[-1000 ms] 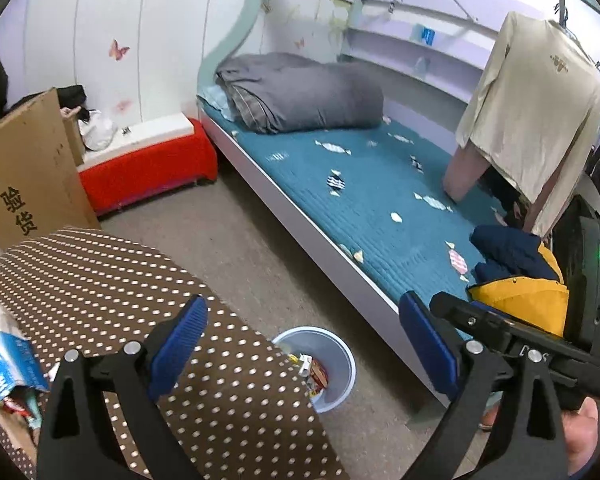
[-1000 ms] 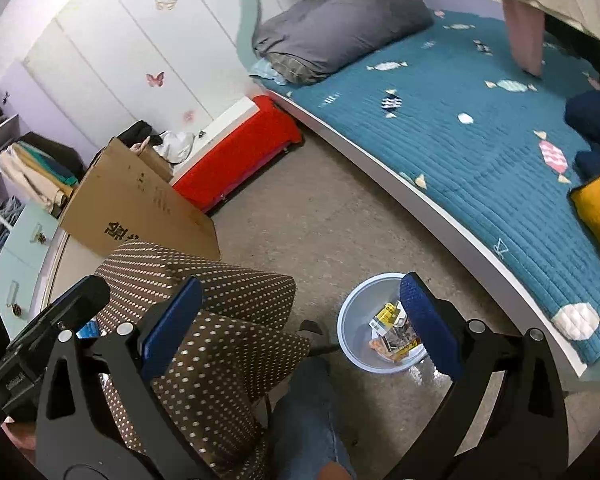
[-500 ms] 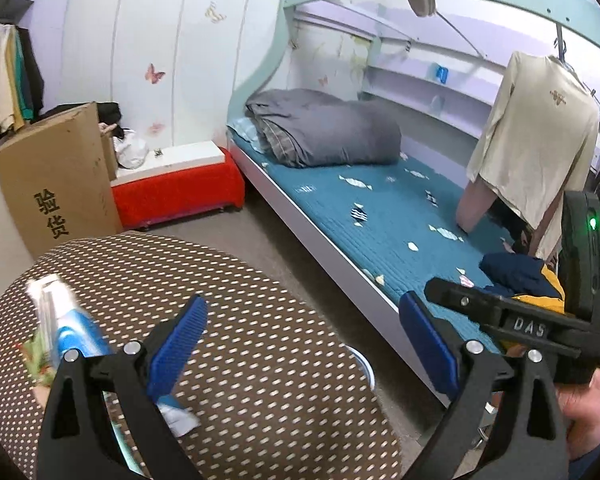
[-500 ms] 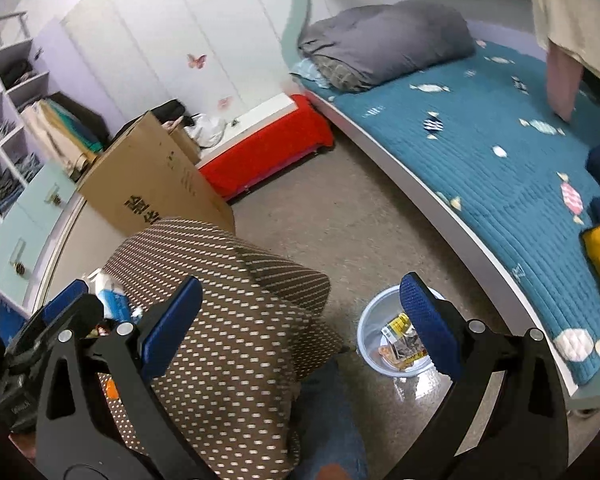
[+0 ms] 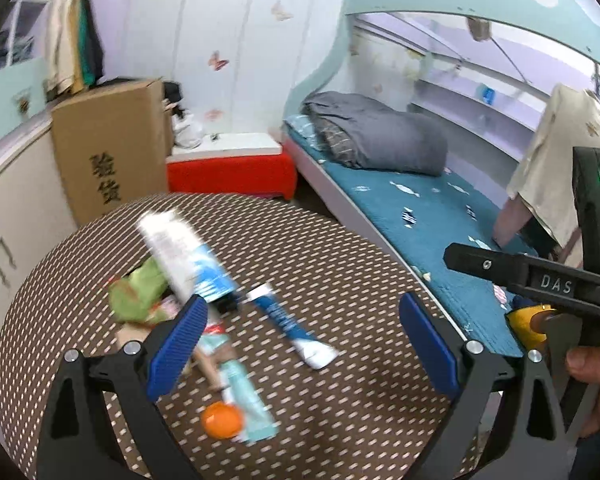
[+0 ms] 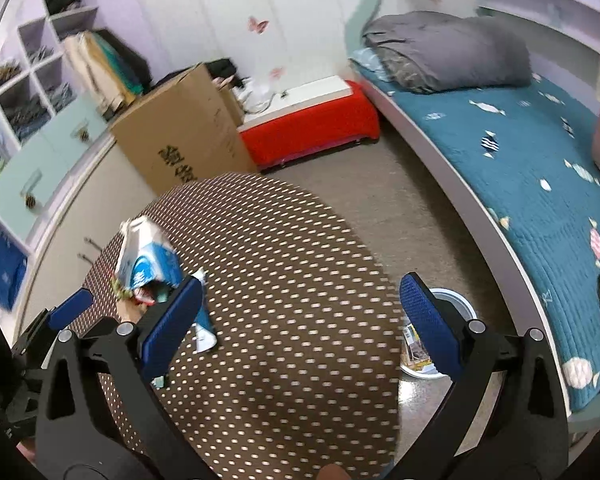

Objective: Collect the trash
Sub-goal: 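Move both open tools back toward the trash on the table, then grasp the orange cap with the left tool while the right tool grasps the blue toothpaste tube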

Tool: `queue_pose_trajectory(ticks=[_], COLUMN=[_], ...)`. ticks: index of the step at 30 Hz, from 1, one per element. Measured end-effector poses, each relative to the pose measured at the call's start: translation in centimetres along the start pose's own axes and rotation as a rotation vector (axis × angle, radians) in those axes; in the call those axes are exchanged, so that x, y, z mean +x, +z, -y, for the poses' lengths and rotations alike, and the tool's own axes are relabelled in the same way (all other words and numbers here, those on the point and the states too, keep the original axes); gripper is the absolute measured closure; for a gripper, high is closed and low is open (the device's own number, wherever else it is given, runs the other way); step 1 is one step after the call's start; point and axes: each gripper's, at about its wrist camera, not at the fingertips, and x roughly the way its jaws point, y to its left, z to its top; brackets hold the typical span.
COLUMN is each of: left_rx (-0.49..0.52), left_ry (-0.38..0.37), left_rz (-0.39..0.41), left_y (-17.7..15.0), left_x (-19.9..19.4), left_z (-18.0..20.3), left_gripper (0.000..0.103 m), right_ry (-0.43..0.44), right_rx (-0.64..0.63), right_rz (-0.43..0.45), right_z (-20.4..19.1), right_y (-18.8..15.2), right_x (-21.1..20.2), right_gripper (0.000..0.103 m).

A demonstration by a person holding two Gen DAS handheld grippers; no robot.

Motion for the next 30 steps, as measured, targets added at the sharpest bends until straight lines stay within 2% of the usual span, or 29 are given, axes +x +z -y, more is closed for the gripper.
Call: queue_pose_trajectory(ticks=[5,10,17,24,27,30], left_rx=[-0.053,-0.062,-0.036,0.009,0.02,0.029], left_ry=[0.051,0.087,0.102,0.104,0.093,0.093], left_rz=[-0.031,-0.065,-0.127,-0.176,-0.21,-0.211], left_y=[-1.5,-3.5,-6.4,-7.1,-7.3,-7.3], left_x=[-0.4,-0.6,0.0,1.6,2.7,2.7], left_z=[-4.2,-6.4,-7.4,-6.7,-6.4,-5.9], left_gripper=[0.009,0.009,0.009,0.01,0.027,0.037], right_ry=[0.014,0.034,0.045,0.043,0.039,0.042], right_rx=[-0.065,-0.118,-0.182,-0.229,-0.245,-0.268], right_rz=[-0.036,-0.1,-0.162,-0.176,-0.173,-0.176], right_z=[-2.9,-4.7,-6.6,-8.0,-8.7,-9.3], right_y=[-0.7,-2.1,-3.7,-4.0,-4.0,-4.0], right_x=[1.8,4.3,7.0,8.8,9.4,10.0], right_gripper=[0.006,0.006,0.006,0.006,0.006,0.012])
